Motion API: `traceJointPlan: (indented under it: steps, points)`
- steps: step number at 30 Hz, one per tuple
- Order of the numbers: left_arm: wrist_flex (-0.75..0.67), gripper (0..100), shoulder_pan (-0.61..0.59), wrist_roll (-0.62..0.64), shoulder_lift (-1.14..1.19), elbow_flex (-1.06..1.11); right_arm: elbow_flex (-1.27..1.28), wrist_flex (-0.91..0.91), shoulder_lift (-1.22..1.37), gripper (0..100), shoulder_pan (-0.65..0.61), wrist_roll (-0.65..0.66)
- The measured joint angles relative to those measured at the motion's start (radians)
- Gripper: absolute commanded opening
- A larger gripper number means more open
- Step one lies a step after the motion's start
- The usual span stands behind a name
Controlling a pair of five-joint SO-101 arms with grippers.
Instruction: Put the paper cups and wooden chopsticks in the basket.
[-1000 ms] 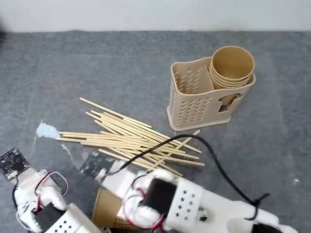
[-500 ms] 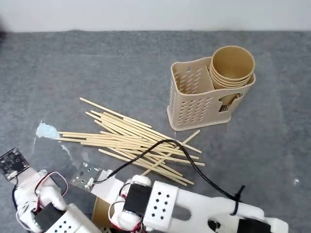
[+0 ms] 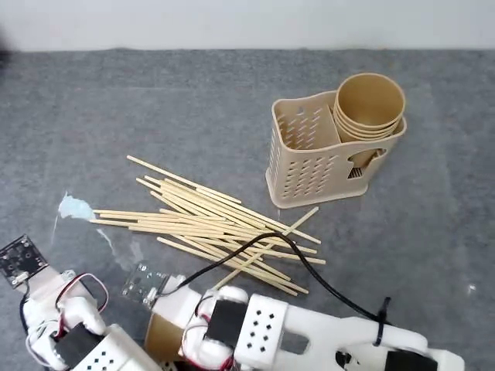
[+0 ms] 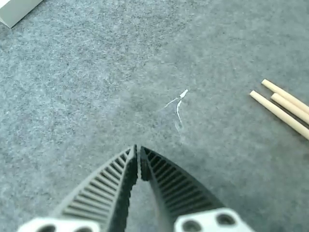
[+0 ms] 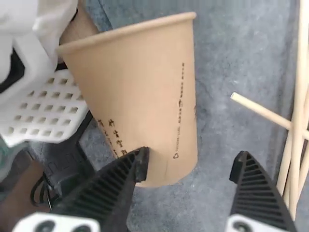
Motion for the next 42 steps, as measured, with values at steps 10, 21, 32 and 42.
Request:
traceJointPlan:
  steps: [10,21,32,42]
  points:
    - [0.0,1,0.0,0.0,0.0,0.0,-0.054,-0.048,0.025,30.2,0.4,0.16]
    - [0.0,1,0.0,0.0,0.0,0.002,-0.204,0.157,0.026,30.2,0.173,0.058]
    - [0.0,1,0.0,0.0,0.0,0.002,-0.118,0.061,0.031,29.9,0.084,0.018]
    - [0.0,1,0.0,0.0,0.0,0.002,-0.048,-0.005,0.029,30.1,0.038,-0.003]
